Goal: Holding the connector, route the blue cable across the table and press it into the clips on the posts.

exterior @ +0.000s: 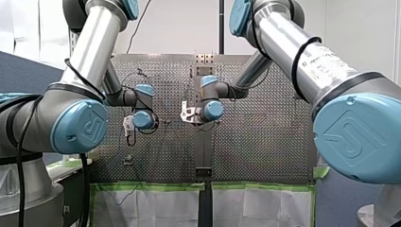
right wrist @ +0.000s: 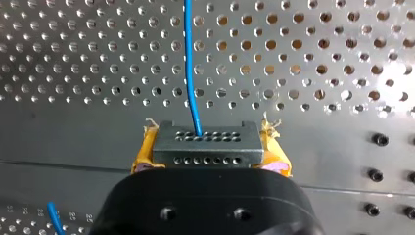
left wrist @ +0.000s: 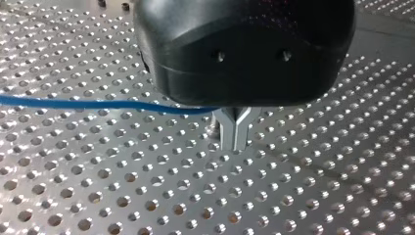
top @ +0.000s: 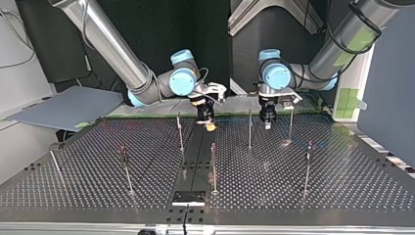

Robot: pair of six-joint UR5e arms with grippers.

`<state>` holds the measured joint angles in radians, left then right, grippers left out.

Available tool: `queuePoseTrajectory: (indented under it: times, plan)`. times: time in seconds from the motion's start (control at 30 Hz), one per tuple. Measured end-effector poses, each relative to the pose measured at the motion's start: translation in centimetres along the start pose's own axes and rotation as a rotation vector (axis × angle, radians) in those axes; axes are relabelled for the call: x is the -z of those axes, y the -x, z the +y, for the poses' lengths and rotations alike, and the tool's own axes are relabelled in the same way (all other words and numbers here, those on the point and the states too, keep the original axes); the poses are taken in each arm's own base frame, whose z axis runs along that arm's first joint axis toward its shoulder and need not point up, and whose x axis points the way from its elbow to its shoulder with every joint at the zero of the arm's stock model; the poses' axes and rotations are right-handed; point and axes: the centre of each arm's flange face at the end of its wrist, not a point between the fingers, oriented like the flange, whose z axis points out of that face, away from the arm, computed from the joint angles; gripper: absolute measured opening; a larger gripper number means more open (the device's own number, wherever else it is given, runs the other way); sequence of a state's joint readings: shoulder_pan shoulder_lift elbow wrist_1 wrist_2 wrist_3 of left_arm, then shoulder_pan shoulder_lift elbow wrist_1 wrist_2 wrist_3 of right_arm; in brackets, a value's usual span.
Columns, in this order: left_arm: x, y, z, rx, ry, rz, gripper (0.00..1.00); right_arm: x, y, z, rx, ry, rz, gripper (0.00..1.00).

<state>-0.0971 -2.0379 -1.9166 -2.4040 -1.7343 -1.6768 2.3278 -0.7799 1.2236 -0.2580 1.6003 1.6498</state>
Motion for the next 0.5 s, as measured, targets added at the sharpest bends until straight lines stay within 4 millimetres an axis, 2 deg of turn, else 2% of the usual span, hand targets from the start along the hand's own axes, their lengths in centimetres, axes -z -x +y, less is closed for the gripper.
queuePoseTrajectory:
  times: [0.27,0.3,0.33,0.4,0.43,0.47,0.5]
  plan:
    - [-1.3,1.2,0.1,0.002,-0.004,-0.014,0.00,-0.3,-0.2,1.6,-0.007,0.016,0.003,0.00]
    - [-1.3,1.3,0.2,0.002,-0.003,-0.014,0.10,-0.4,-0.2,1.8,-0.007,0.017,0.003,0.00]
    - [-1.4,1.3,0.2,0.001,-0.002,-0.013,0.10,-0.4,-0.2,1.9,-0.008,0.019,0.003,0.00]
    - [-1.4,1.4,0.3,0.000,0.000,-0.009,0.25,-0.5,-0.3,2.2,-0.009,0.021,0.003,0.00]
    - [-1.4,1.3,0.3,-0.001,0.001,-0.006,0.25,-0.5,-0.3,2.3,-0.009,0.021,0.003,0.00]
    - [-1.4,1.3,0.4,-0.002,0.003,-0.001,0.43,-0.5,-0.3,2.4,-0.009,0.021,0.003,0.00]
    - [-1.3,1.3,0.4,-0.003,0.004,0.004,0.55,-0.5,-0.3,2.4,-0.009,0.021,0.003,0.00]
